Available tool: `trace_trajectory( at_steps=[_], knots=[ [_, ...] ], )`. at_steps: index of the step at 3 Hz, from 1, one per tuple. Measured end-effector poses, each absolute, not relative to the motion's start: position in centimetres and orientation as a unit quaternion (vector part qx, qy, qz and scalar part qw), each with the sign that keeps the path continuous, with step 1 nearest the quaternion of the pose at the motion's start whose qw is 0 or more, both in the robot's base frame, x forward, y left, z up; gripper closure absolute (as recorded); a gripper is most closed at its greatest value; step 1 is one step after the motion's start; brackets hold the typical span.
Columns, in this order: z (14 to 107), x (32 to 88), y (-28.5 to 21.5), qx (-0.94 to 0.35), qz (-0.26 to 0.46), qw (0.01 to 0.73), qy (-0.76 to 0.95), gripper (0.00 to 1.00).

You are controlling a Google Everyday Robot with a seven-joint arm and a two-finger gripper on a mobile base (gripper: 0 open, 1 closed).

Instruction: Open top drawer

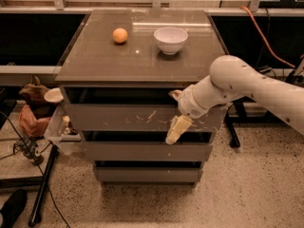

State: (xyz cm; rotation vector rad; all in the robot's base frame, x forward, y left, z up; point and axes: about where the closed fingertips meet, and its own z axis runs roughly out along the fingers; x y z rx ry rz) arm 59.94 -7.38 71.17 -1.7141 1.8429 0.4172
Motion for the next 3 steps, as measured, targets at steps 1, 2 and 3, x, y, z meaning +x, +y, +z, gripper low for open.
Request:
trace_trajectory(
  at_steps=[1, 2, 3],
  knots=[
    [69.0, 61.3, -5.9, -0.65, 0.167, 0.28, 0.687, 0.0],
    [65.7, 63.3, -4.2, -0.657, 0.187, 0.262, 0.682, 0.0],
    [65.7, 63.3, -4.1, -0.657, 0.187, 0.262, 0.682, 0.0]
  ],
)
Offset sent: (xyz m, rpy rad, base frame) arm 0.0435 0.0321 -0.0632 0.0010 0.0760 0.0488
